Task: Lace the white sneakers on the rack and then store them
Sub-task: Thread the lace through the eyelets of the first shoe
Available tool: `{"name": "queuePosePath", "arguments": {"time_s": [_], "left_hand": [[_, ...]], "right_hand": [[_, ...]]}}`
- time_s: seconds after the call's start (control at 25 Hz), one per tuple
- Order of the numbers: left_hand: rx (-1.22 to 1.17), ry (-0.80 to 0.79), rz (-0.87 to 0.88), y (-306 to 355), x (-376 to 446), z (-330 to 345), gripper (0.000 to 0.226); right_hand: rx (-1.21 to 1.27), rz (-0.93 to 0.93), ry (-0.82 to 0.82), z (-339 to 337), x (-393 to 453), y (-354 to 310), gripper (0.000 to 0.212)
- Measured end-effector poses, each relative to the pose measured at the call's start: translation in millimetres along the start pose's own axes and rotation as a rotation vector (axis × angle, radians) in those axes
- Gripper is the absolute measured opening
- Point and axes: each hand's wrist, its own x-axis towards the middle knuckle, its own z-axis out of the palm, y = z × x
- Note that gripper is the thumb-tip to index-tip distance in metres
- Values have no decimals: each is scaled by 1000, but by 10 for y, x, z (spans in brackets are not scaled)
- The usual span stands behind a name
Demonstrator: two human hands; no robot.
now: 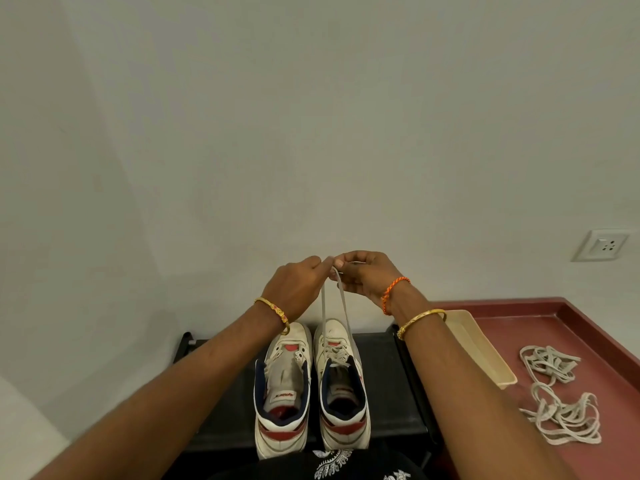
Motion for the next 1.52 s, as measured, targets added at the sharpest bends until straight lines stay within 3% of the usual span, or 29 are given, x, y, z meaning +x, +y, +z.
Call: {"name": "queuePosePath", "arguments": {"time_s": [0.08,0.16,0.28,0.44,0.52,0.6,0.68,0.8,0.88,0.96,1.0,1.04,1.08,1.12,1.16,1.2,1.24,1.28,1.36,1.4,1.44,1.52], "left_hand": [[-27,-4,74,5,4,-20,16],[-109,-81,35,35,79,-109,19],[-455,-280,-323,102,257,-311,22],[-1192,-384,-926,60,196,-332,15],[-1460,-406,-1033,52,82,-261,17],[-1499,-385,-1030,78,15,-229,23],[-1320,-257,-976,153,-10,-204,23],[-866,-16,-909,205,-167,-128,29],[-781,37,-1089,137,-503,19,31],[-1158,240,-1565,0,-938,214,27],[-1498,392,-1788,-46,-1128,276,26],[-1807,572,-1922,-84,-1298,333,28],[-1957,704,-1984,-100,-1417,402,28],[-1951,739,-2002,-102,-1473,473,27],[-1855,700,-1972,-76,-1460,507,28],[-1613,550,-1886,-41,-1426,526,29],[-1280,352,-1678,-30,-1398,577,27],[-947,157,-1353,-37,-1387,643,24],[-465,-160,-662,-108,-1412,761,25],[-311,-270,-448,-171,-1439,814,29],[-207,-345,-313,-247,-1492,869,31],[-122,-426,-251,-370,-1536,893,32]], "right_hand": [[8,56,-17,-22,-13,-36,6],[-130,10,23,-26,-27,-44,10],[-306,-188,129,-36,-114,-45,12],[-445,-265,10,4,-253,-48,6],[-472,-307,36,10,-258,-25,11],[-525,-348,94,-1,-235,5,10],[-614,-359,127,-28,-197,24,11],[-681,-318,204,-176,-203,171,19],[-738,-237,349,-454,-244,511,25],[-657,-88,558,-785,-320,1016,20],[-427,31,650,-932,-382,1269,16],[-127,143,692,-1045,-455,1479,20],[140,238,727,-1108,-513,1637,24],[449,273,751,-1150,-542,1763,27],[716,278,762,-1189,-538,1827,28],[839,268,784,-1178,-487,1842,29],[755,251,800,-1133,-431,1800,31],[586,192,792,-1076,-383,1729,32],[-129,-23,749,-1040,-284,1663,26],[-473,-132,667,-1064,-246,1675,21],[-746,-221,542,-1097,-224,1729,20],[-1107,-255,326,-1203,-198,1823,28]]}}
